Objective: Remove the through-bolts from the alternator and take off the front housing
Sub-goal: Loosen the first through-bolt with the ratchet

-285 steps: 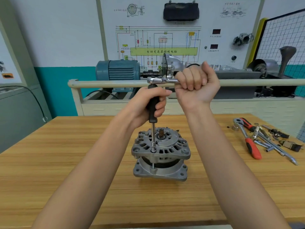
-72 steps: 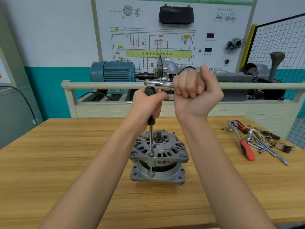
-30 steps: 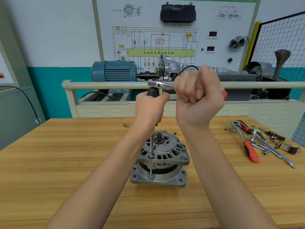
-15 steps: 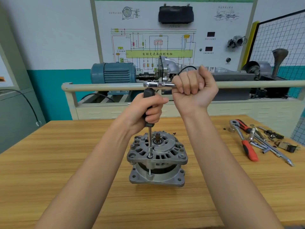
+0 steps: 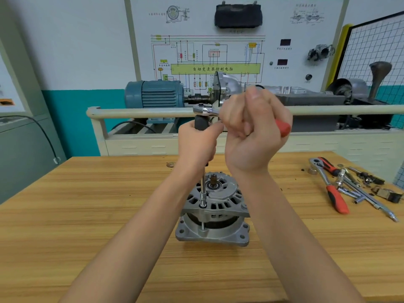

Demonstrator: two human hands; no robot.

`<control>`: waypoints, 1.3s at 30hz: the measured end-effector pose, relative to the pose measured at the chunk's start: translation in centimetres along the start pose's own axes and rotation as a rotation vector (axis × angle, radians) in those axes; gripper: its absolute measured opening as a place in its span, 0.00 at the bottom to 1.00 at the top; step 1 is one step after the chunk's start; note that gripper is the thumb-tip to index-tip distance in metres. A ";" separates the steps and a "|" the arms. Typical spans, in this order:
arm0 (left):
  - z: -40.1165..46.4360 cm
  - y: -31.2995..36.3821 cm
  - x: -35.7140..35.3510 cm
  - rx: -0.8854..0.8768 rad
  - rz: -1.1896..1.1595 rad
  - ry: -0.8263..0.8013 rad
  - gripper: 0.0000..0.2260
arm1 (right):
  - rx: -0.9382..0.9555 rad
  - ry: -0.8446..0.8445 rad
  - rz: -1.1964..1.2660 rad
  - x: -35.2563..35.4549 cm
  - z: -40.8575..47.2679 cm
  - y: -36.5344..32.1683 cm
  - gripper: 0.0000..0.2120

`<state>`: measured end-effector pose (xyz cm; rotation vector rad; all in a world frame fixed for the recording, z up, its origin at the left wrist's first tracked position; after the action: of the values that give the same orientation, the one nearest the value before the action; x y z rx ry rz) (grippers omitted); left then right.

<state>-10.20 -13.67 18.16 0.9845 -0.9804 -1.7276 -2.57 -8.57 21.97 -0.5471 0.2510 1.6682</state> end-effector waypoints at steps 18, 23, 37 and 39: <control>0.7 0.0 0.2 0.125 -0.050 -0.082 0.20 | -0.213 0.089 0.172 1.3 1.4 1.1 0.24; 0.6 0.0 0.5 0.042 0.038 0.101 0.17 | 0.005 0.010 -0.074 -0.8 -0.2 0.6 0.18; 0.2 0.1 0.2 0.222 -0.083 -0.461 0.23 | -0.509 0.383 0.625 4.1 2.2 1.6 0.23; 0.2 0.0 0.0 0.189 -0.064 -0.342 0.25 | -0.408 0.276 0.477 3.6 1.7 0.8 0.25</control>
<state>-10.36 -13.65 18.22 0.8601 -1.3646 -1.9239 -4.02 -4.78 21.58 -1.0933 0.2552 2.1215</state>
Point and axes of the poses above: each hand's wrist, its own z-axis towards the middle knuckle, its own x-axis out of the back of the hand, y = z × x, the point moved 3 cm from there along z, towards the middle knuckle, and after that the axes turned 5 degrees about y, right-handed, at the moved point
